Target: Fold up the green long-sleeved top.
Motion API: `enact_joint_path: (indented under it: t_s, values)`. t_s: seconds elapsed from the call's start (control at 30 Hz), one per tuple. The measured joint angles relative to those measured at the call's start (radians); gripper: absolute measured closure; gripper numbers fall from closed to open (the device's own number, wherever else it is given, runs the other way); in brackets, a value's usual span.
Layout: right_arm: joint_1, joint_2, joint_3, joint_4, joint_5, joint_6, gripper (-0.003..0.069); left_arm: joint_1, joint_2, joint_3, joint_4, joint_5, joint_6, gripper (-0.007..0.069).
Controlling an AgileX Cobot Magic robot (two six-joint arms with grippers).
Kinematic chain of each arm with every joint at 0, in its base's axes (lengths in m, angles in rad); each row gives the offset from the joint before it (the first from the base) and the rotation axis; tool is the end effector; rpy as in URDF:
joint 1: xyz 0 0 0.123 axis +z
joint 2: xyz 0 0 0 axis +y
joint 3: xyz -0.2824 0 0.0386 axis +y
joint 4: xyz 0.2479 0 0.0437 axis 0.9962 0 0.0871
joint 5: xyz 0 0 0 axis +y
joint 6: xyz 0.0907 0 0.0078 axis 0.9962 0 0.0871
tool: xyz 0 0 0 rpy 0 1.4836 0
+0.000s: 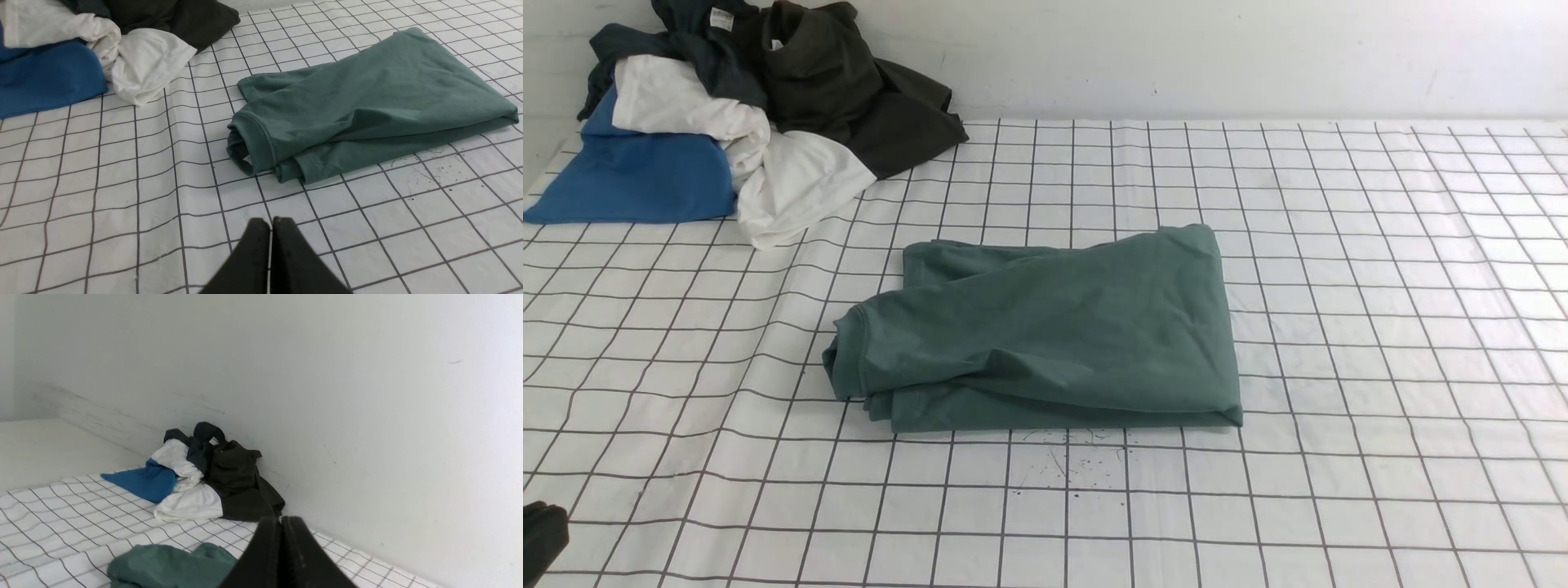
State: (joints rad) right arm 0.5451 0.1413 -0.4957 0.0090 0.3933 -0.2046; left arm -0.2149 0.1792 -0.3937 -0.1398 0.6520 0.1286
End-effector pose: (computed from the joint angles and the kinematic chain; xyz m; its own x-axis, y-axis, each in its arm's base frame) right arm 0.0290 0.0180 0.3323 0.1422 -0.1419 -0.9796 -0.5034 0.8418 -0.1950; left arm 0.0445 -0.0176 0.2759 -0.3259 0.0887 -0.9412 0.2959 0.9551 -0.0124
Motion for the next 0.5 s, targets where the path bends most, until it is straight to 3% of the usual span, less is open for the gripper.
enact_joint_path:
  t_s: [0.13, 0.4, 0.5]
  values:
    - [-0.119, -0.068, 0.098, -0.027, -0.003, 0.097, 0.0673, 0.0, 0.0, 0.0, 0.0, 0.0, 0.0, 0.0631]
    - [-0.531, -0.152, 0.357, -0.027, -0.009, 0.205, 0.0673, 0.0, 0.0, 0.0, -0.001, 0.0, 0.0, 0.0631]
    - [-0.605, -0.152, 0.434, -0.027, -0.009, 0.23, 0.0673, 0.0, 0.0, 0.0, -0.001, 0.0, 0.0, 0.0631]
